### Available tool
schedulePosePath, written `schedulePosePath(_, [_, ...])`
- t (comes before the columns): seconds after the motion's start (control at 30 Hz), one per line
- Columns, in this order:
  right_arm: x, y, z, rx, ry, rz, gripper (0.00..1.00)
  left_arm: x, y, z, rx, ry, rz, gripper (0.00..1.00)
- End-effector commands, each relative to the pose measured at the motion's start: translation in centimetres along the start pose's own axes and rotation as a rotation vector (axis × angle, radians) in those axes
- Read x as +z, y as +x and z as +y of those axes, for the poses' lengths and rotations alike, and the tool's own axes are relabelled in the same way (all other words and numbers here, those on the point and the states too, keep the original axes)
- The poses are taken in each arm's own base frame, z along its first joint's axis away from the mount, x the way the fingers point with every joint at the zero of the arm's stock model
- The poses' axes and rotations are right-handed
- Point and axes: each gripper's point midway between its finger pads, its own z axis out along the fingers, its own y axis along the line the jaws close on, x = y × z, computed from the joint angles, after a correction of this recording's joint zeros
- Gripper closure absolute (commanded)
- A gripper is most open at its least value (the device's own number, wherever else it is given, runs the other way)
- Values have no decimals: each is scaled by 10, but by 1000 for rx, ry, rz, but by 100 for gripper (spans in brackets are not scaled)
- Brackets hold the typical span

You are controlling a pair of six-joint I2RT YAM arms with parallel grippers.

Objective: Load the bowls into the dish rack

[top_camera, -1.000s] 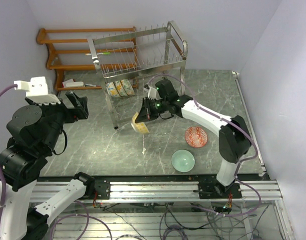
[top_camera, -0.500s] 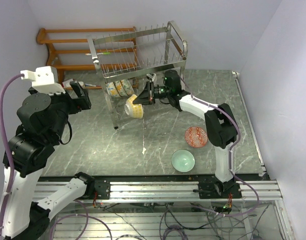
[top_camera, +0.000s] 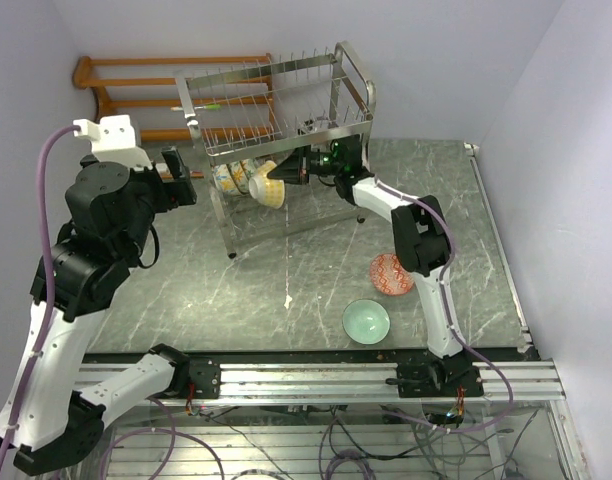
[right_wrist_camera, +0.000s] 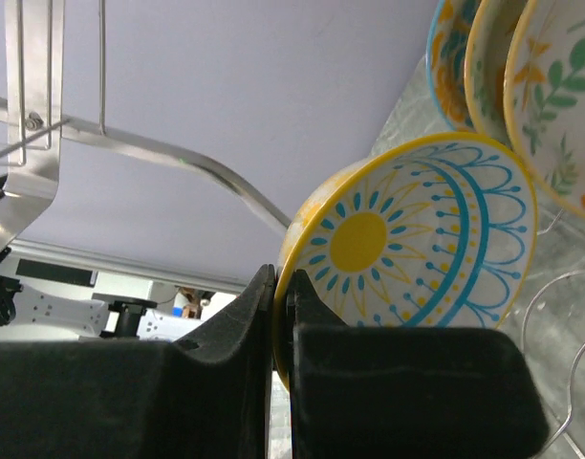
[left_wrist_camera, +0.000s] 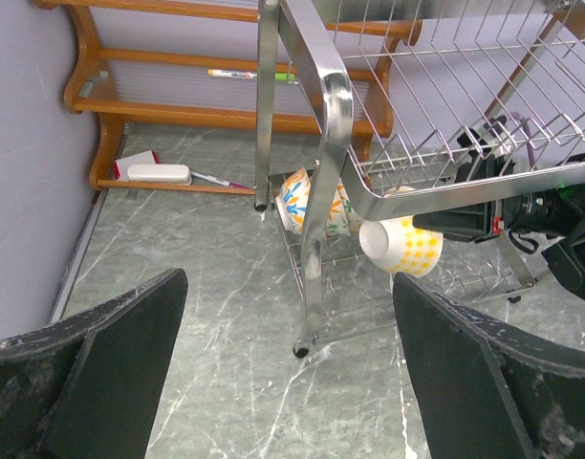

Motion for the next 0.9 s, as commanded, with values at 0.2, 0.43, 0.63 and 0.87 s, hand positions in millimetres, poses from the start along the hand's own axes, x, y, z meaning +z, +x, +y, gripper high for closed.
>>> schedulePosePath(0.2, [-9,-49,21,-160,-49,-93,100,5,-16,-2,-2,1,-57,1])
schedulePosePath(0.43, [-9,-68,17,-210,-35,-173,100,8,-11,-4,-5,7,-51,1])
schedulePosePath(0.63, [-11,-86,6,-243,-9,-269,100,7,-8,-4,-2,9,-41,1])
schedulePosePath(0.87, [-14,-108,-4,-269,30,-403,100,8,-3,-4,4,9,-25,1])
